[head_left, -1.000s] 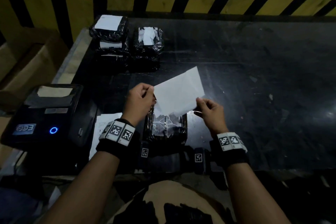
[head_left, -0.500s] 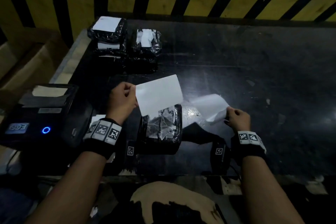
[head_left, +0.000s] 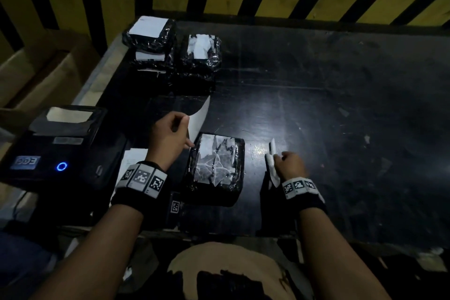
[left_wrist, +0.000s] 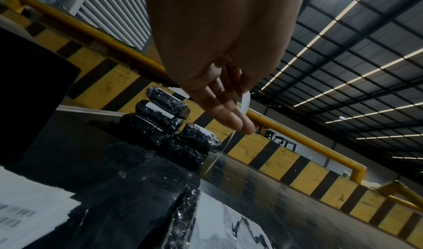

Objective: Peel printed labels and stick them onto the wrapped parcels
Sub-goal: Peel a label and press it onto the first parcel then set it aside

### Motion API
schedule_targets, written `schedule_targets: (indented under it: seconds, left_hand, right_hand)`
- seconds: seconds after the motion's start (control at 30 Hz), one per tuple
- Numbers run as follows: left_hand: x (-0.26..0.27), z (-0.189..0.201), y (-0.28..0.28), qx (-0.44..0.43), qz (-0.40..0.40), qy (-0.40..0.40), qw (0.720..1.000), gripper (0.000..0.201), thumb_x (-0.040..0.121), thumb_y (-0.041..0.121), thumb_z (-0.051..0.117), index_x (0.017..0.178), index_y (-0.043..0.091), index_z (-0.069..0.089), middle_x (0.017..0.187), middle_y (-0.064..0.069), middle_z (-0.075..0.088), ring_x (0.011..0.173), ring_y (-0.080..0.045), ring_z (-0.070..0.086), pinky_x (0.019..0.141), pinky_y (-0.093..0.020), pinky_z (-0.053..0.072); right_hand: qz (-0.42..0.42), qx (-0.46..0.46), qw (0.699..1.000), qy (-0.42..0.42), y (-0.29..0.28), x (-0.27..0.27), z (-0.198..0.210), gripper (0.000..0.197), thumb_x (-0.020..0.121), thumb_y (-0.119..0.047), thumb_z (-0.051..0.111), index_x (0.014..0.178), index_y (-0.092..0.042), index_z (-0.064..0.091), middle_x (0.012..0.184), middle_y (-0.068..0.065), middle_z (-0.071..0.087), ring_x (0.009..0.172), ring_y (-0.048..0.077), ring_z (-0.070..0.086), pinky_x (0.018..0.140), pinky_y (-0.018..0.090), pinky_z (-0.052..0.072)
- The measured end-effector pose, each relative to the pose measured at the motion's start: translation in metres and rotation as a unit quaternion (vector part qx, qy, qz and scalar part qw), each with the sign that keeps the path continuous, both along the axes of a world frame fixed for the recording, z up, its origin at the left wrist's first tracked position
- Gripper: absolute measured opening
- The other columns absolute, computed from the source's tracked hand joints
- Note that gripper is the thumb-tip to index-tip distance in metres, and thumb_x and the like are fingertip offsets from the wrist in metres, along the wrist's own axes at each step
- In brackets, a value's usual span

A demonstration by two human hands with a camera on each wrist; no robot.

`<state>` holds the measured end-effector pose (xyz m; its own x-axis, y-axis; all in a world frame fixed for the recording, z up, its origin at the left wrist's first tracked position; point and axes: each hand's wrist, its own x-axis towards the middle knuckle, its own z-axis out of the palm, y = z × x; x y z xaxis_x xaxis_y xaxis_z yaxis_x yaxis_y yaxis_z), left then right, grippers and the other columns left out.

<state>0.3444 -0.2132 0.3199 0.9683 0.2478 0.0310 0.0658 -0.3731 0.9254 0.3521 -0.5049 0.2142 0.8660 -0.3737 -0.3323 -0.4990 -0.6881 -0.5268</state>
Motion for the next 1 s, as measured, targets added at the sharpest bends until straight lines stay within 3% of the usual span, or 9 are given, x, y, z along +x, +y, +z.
schedule_targets:
  seconds: [0.07,0.13,0.23,0.33,0.47,0.63,0.8,0.9,1.0]
  left_hand:
    - [-0.001,-0.002,0.000,-0.008,-0.002,0.000,1.000,0.013,0.097,0.023,0.051,0.088,0.021,0.059,0.067,-0.008,0.062,0.056,-0.025,0.068,0.049,-0.026,0.053]
    - [-0.001,-0.005,0.001,-0.018,-0.008,-0.003,1.000,0.016,0.097,0.023,0.052,0.083,0.023,0.058,0.068,-0.005,0.062,0.057,-0.027,0.069,0.055,-0.036,0.057]
    - [-0.003,-0.007,0.001,-0.018,-0.029,-0.003,0.999,0.016,0.097,0.021,0.052,0.082,0.022,0.059,0.078,-0.014,0.064,0.057,-0.026,0.069,0.060,-0.041,0.058]
    - [-0.007,-0.007,0.000,-0.026,-0.054,0.000,0.998,0.015,0.096,0.020,0.053,0.084,0.024,0.061,0.084,-0.020,0.066,0.059,-0.025,0.069,0.061,-0.040,0.059]
    - [-0.017,-0.009,0.000,-0.017,-0.092,0.006,0.996,0.012,0.095,0.021,0.056,0.088,0.020,0.066,0.072,-0.003,0.064,0.062,-0.026,0.069,0.062,-0.038,0.059]
    - [-0.028,-0.017,-0.001,-0.019,-0.105,-0.012,0.994,0.008,0.091,0.019,0.063,0.092,0.017,0.070,0.075,0.002,0.068,0.061,-0.015,0.066,0.064,-0.035,0.058]
    - [-0.034,-0.026,0.002,0.013,-0.120,-0.030,0.992,0.009,0.087,0.022,0.068,0.094,0.019,0.073,0.092,0.008,0.070,0.075,-0.008,0.066,0.074,-0.034,0.058]
    - [-0.037,-0.029,0.006,0.066,-0.127,-0.051,0.988,0.018,0.084,0.029,0.071,0.100,0.022,0.071,0.102,0.008,0.058,0.069,-0.008,0.056,0.065,-0.022,0.048]
    - [-0.039,-0.031,0.012,0.098,-0.105,-0.023,0.989,0.037,0.080,0.039,0.073,0.113,0.027,0.063,0.110,0.007,0.043,0.071,-0.006,0.047,0.068,-0.017,0.041]
  right_hand:
    - [0.017,-0.048,0.999,-0.004,0.013,0.003,0.001,0.055,0.089,-0.043,0.056,0.128,-0.004,0.057,0.135,0.020,0.048,0.126,0.035,0.044,0.101,0.041,0.041]
    - [0.029,0.002,0.998,-0.063,0.033,0.008,0.014,0.053,0.090,-0.042,0.057,0.132,-0.009,0.053,0.136,0.015,0.046,0.126,0.030,0.044,0.101,0.039,0.041]
    - [0.076,0.191,0.972,-0.117,0.064,0.023,0.035,0.040,0.095,-0.037,0.056,0.122,-0.008,0.061,0.119,0.010,0.065,0.104,0.020,0.063,0.090,0.033,0.051]
    - [0.086,0.324,0.935,-0.117,0.093,0.038,0.056,0.041,0.097,-0.039,0.051,0.121,-0.007,0.058,0.107,0.008,0.066,0.087,0.017,0.066,0.072,0.031,0.055]
    - [0.043,0.404,0.907,-0.113,0.111,0.051,0.072,0.046,0.094,-0.044,0.054,0.119,-0.005,0.055,0.097,0.007,0.065,0.079,0.016,0.067,0.054,0.019,0.052]
    - [-0.009,0.440,0.890,-0.120,0.115,0.057,0.072,0.040,0.093,-0.040,0.059,0.112,-0.005,0.056,0.093,0.009,0.068,0.084,0.021,0.069,0.067,0.031,0.059]
    - [-0.029,0.434,0.890,-0.139,0.117,0.054,0.073,0.016,0.095,-0.020,0.054,0.098,-0.005,0.060,0.085,0.009,0.067,0.079,0.025,0.069,0.062,0.032,0.056]
    - [-0.021,0.411,0.899,-0.150,0.117,0.051,0.076,0.013,0.094,-0.017,0.053,0.086,-0.009,0.060,0.090,0.015,0.069,0.081,0.029,0.069,0.068,0.037,0.059]
    - [-0.016,0.404,0.898,-0.172,0.116,0.046,0.082,0.012,0.094,-0.016,0.055,0.086,-0.010,0.061,0.095,0.016,0.070,0.085,0.031,0.070,0.073,0.041,0.060]
